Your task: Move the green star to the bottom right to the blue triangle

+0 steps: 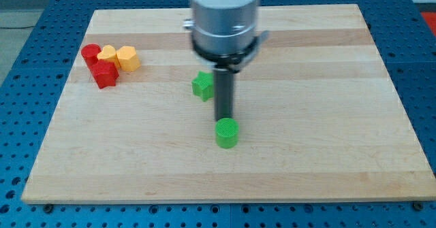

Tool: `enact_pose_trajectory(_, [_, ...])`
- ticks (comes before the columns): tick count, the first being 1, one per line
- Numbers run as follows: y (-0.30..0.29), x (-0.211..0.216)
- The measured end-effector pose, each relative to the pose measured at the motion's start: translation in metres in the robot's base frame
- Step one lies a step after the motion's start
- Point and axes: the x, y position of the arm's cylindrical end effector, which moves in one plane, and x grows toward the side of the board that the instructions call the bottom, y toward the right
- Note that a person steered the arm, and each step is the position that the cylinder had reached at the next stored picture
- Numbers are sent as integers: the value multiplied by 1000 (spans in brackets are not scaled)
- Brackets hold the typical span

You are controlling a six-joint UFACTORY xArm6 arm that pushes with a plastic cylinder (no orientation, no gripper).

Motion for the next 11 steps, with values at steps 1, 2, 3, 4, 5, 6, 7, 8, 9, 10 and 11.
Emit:
enact_pose_trajectory(1, [-43, 0])
enact_pose_trajectory(2, [-43, -16])
enact_pose_trajectory(3, [-39, -46])
enact_pose_trajectory(4, [-20, -76])
enact_pose_trajectory(5, [38, -86])
enact_pose_trajectory(6, [79, -86])
enact_pose_trajectory(7, [110, -86])
enact_pose_trajectory(8, [127, -95])
enact_pose_trajectory(9, [126, -128])
enact_pose_trajectory(10, [119, -172])
enact_pose_trajectory(11, [108, -211])
